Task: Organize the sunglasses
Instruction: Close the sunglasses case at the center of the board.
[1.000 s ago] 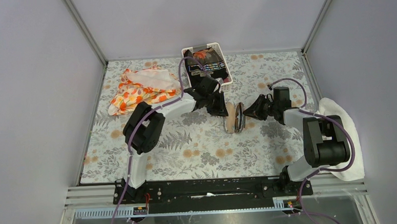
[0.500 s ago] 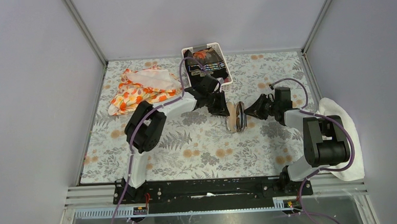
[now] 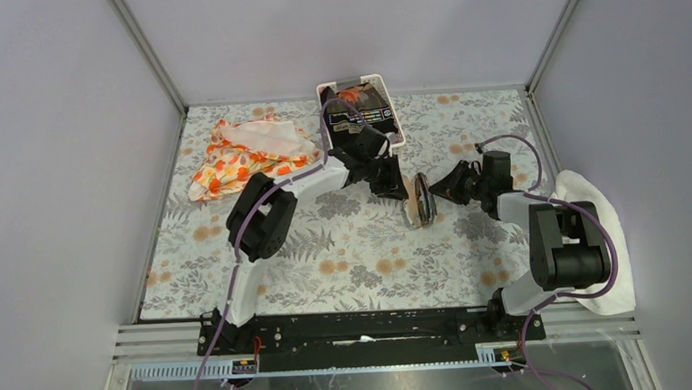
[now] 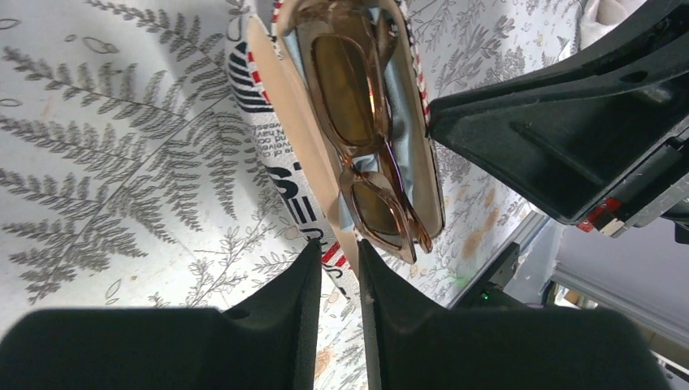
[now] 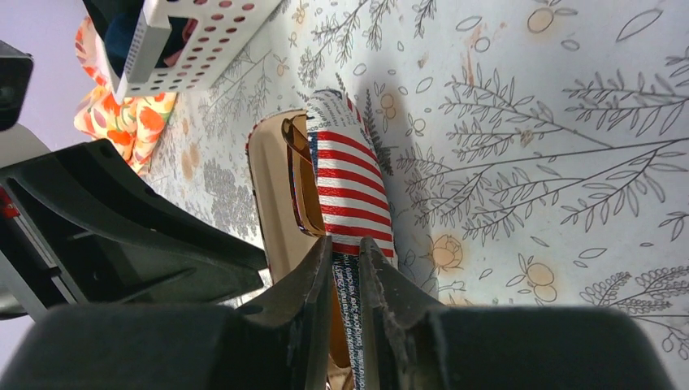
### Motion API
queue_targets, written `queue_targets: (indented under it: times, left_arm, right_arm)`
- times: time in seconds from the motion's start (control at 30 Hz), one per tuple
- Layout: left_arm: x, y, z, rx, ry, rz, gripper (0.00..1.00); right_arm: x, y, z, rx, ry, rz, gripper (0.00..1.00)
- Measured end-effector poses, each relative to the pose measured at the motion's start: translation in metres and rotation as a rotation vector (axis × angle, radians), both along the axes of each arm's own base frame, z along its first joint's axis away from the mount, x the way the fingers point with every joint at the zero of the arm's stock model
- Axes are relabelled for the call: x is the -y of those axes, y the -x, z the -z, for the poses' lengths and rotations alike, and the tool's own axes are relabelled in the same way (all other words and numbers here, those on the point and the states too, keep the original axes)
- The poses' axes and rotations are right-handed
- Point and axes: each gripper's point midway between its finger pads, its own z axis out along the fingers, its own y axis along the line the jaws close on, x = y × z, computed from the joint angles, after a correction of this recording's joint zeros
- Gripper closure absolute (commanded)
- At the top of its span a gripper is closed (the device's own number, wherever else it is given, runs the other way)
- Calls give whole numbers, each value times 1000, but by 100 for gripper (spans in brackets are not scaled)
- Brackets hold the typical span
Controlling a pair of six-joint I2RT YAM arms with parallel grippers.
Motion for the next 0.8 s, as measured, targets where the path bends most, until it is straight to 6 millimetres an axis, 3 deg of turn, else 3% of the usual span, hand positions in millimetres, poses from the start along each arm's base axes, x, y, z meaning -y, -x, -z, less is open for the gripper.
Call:
queue_targets:
  times: [0.3, 0.37, 0.57, 0.7, 0.8]
  left_arm:
    - [30, 6, -6, -21, 72, 49, 73]
    - [42, 9, -1, -16, 82, 65, 73]
    - [51, 27, 18, -61, 66, 100, 73]
    - [49, 29, 14, -61, 64, 102, 71]
    - [44, 31, -2, -33, 63, 100, 67]
  right_arm:
    - [0, -6, -5, 24, -18, 17, 82]
    - [-7, 1, -2, 3, -37, -4, 83]
    - [-10, 3, -2, -7, -55, -14, 81]
    - [-10, 6, 0, -20, -51, -16, 71]
    - [-9, 13, 0, -47, -36, -22, 61]
